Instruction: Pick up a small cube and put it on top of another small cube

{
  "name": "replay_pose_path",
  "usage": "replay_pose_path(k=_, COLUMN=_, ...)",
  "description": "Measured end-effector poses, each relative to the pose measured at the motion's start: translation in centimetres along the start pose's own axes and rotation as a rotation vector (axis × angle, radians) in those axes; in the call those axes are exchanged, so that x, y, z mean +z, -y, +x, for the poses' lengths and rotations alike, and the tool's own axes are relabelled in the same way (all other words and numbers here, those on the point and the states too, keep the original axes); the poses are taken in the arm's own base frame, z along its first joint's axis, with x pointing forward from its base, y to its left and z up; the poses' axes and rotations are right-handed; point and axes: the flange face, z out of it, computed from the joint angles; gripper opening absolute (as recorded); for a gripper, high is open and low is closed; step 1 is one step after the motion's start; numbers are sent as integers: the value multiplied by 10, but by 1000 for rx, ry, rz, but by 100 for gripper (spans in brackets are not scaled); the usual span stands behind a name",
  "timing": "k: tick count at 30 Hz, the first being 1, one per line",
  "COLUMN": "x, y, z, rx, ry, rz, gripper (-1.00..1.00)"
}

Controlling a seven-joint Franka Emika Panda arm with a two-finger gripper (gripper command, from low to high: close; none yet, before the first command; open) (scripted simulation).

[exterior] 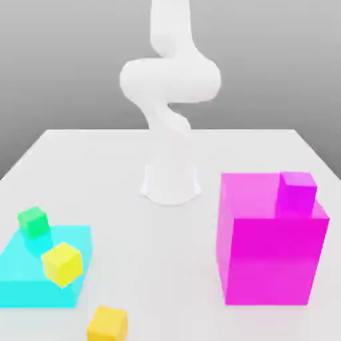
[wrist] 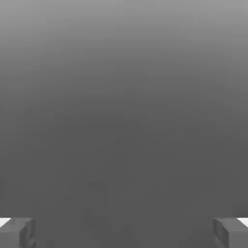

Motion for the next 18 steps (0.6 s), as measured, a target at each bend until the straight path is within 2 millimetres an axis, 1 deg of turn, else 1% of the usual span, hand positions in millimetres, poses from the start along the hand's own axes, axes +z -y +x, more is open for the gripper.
replay_pose_path(k=5, x=96, y=-17, z=8, rx=32, ry=96, rz=-97, gripper=0)
replay_pose_path(k=9, x=168, y=-40, z=6, rx=59, ry=166, rz=-176, gripper=0)
replay_pose_path(k=14, x=253, y=-81, z=-7, rx=93, ry=249, rz=-278, gripper=0)
replay_pose_path(k=18, x=315, y=-122, z=-24, rx=122, ry=311, rz=-364, gripper=0)
